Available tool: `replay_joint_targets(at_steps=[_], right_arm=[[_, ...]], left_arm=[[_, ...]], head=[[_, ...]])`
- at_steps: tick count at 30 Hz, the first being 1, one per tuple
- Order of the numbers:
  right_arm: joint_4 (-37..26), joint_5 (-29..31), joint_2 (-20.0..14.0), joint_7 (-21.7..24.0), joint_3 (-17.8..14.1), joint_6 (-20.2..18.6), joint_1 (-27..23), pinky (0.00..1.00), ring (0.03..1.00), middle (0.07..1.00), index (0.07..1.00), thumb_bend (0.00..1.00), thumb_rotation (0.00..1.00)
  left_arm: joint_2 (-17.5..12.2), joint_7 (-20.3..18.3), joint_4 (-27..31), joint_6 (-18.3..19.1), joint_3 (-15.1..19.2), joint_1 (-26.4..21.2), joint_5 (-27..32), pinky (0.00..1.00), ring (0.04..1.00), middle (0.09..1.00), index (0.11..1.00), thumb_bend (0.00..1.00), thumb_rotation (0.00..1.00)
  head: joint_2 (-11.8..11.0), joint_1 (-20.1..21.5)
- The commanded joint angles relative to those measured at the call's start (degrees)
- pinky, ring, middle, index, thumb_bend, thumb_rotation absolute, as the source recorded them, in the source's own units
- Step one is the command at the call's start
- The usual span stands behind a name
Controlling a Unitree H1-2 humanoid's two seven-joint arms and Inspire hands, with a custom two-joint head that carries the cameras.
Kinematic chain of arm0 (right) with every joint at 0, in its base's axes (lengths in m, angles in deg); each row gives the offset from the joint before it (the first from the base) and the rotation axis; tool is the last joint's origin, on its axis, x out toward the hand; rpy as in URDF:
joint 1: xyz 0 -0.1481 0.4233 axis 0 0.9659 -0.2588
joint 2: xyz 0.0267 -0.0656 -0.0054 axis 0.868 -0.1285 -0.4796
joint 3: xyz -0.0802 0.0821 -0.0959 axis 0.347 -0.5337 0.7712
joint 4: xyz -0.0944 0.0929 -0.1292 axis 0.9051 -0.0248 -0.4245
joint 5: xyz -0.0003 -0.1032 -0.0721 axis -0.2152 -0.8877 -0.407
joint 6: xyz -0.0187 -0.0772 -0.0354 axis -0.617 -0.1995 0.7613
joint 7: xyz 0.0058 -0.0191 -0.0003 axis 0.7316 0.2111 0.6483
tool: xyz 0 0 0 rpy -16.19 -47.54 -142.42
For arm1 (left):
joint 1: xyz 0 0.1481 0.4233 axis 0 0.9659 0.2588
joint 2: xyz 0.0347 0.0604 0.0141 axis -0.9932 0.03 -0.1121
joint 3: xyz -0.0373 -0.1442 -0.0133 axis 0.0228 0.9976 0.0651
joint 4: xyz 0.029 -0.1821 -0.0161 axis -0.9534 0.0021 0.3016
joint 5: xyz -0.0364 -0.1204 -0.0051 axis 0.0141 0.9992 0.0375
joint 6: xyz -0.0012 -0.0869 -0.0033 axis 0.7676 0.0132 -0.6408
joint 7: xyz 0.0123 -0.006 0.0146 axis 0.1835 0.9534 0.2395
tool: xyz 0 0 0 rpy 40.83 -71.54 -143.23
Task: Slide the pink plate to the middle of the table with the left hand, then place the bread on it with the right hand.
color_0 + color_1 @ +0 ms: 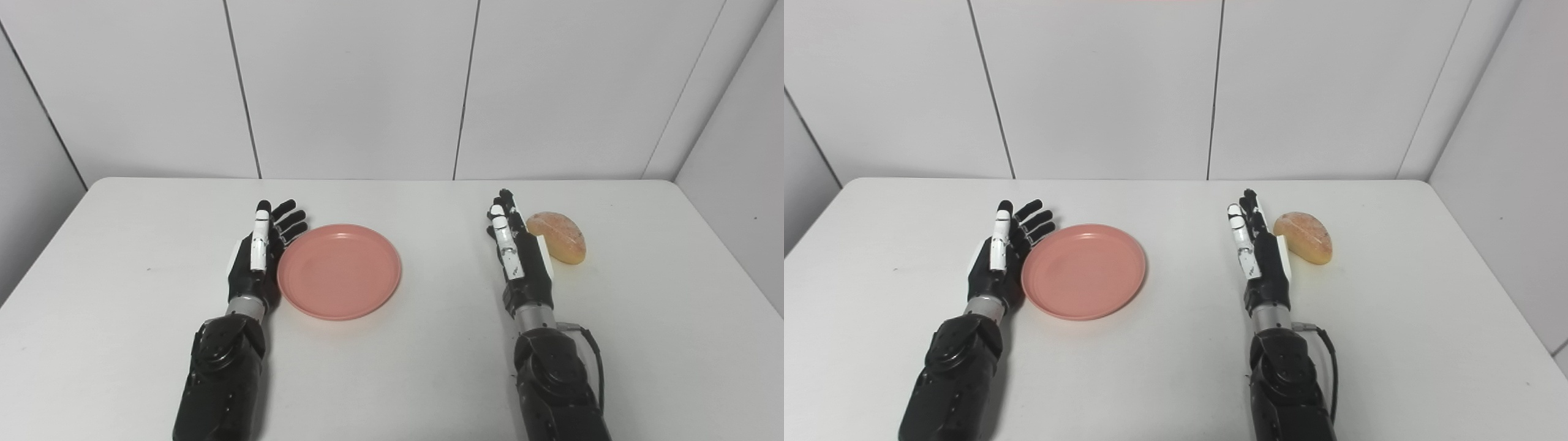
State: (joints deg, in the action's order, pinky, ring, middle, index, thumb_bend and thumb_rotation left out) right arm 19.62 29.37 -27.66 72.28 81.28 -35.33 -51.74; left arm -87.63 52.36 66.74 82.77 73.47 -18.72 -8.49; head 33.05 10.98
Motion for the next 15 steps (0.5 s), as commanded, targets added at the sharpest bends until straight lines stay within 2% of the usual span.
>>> replay_joint_targets(at_steps=[1, 9, 12, 15], right_arm=[[-1.4, -0.9, 0.3, -0.4, 0.4, 2.1, -3.1, 0.94, 0.923, 0.949, 0.963, 0.61, 0.86], [-2.5, -0.3, 0.4, -0.1, 0.1, 1.7, -3.6, 0.92, 0.910, 0.955, 0.968, 0.59, 0.82], [-1.9, -1.6, -1.3, 0.6, 0.6, 3.7, -4.2, 0.95, 0.968, 0.981, 0.996, 0.57, 0.80], [-1.2, -11.6, -4.5, -3.8, 2.8, 6.5, -5.0, 0.92, 0.949, 0.948, 0.972, 0.56, 0.87]], left_arm=[[1.0, -0.1, 0.6, 2.7, -0.3, 1.2, 0.4, 0.80, 0.796, 0.777, 0.762, 0.48, 1.00], [2.0, -1.9, 3.4, 2.8, -2.7, 3.0, -0.3, 0.83, 0.835, 0.808, 0.790, 0.49, 1.00], [2.1, -2.4, 3.5, 2.7, -3.2, 3.2, -0.2, 0.86, 0.845, 0.822, 0.804, 0.51, 1.00], [2.1, -2.7, 3.9, 2.6, -3.5, 3.5, -0.4, 0.86, 0.848, 0.828, 0.811, 0.52, 1.00]], head=[[0.0, -0.1], [0.5, 1.5], [0.4, 1.6], [0.2, 2.1]])
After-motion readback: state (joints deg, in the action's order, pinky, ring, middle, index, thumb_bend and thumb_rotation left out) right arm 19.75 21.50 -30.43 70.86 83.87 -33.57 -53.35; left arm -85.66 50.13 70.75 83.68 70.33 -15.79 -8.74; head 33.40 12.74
